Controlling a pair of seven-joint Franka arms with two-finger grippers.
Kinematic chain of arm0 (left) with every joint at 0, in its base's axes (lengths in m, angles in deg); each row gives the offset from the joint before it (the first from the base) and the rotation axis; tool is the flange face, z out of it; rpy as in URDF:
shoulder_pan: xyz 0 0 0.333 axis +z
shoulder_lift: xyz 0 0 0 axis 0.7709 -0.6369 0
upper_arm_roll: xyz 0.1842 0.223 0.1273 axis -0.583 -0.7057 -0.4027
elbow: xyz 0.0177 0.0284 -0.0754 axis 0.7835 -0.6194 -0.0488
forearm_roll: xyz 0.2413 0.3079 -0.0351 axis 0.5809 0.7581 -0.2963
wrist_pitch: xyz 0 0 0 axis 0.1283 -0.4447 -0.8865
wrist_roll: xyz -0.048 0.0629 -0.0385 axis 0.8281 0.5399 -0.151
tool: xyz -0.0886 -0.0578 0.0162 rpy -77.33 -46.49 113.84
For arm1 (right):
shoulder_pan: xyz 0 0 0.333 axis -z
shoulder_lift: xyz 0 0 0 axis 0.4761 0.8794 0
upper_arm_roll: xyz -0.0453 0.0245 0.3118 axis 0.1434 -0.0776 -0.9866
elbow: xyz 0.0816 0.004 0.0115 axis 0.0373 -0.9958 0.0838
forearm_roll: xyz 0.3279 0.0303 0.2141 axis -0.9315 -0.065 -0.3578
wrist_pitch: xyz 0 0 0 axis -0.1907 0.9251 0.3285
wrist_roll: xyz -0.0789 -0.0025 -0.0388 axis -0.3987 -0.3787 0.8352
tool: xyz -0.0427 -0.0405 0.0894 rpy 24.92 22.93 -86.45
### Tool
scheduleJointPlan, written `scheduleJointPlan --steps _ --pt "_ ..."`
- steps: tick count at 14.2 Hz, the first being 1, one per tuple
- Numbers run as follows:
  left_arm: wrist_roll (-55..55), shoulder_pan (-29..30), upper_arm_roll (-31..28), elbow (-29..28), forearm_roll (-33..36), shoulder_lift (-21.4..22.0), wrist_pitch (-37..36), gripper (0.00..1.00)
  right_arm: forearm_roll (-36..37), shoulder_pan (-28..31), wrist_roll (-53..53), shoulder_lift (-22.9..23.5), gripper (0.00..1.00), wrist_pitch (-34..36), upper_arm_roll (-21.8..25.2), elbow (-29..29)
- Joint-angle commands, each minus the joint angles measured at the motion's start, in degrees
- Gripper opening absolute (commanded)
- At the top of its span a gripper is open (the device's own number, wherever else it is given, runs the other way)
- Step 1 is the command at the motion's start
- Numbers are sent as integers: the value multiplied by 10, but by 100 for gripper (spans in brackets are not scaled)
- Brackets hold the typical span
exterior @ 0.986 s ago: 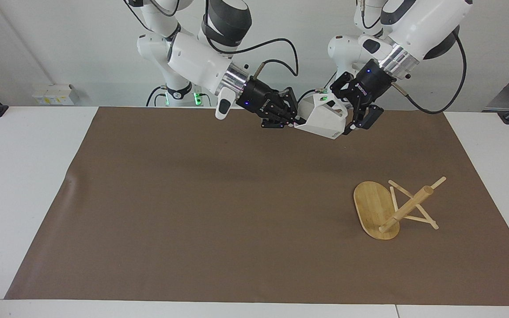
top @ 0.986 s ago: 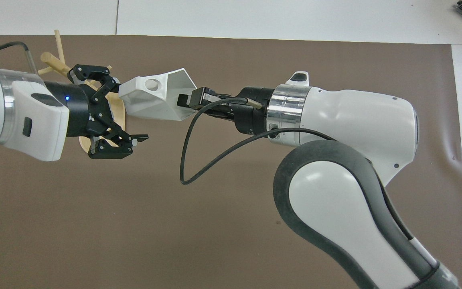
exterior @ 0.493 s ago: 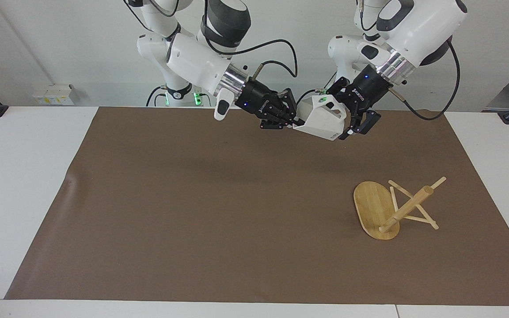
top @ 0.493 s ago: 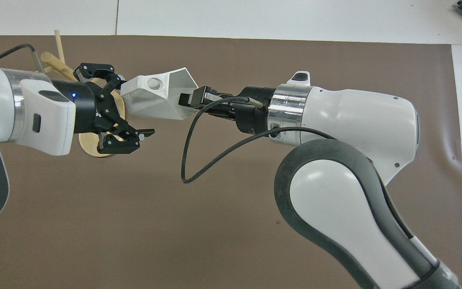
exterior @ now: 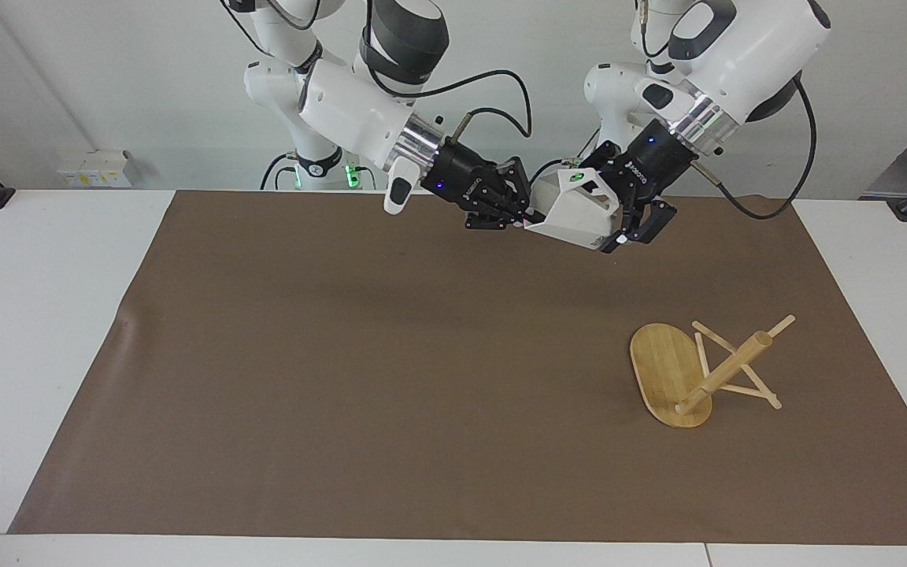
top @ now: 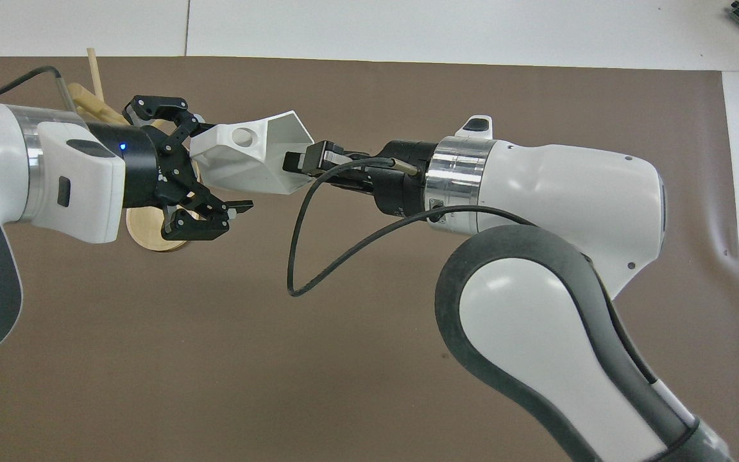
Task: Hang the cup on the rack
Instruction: 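Close the left gripper on the white cup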
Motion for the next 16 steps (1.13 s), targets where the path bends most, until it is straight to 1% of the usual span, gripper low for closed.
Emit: scheduleJointPlan --steps 1,3,6,7,8,16 --pt "-14 -11 -4 5 -21 -5 10 100 -5 6 -30 -1 0 3 -10 -4" --pt "-16 -11 -4 5 -23 -4 11 100 -5 7 -41 -1 0 17 -10 -4" --pt "-15 -11 -4 4 -30 -3 9 27 -3 7 -43 -2 0 19 -10 -4" --pt "-15 -10 -4 3 -32 -2 8 8 2 7 -42 -2 0 19 -10 -4" --pt "-15 -10 -4 3 -32 -2 8 0 3 7 -42 -2 0 19 -10 -4" --pt "-15 -6 -5 2 -46 -1 5 0 4 7 -37 -3 0 19 -10 -6"
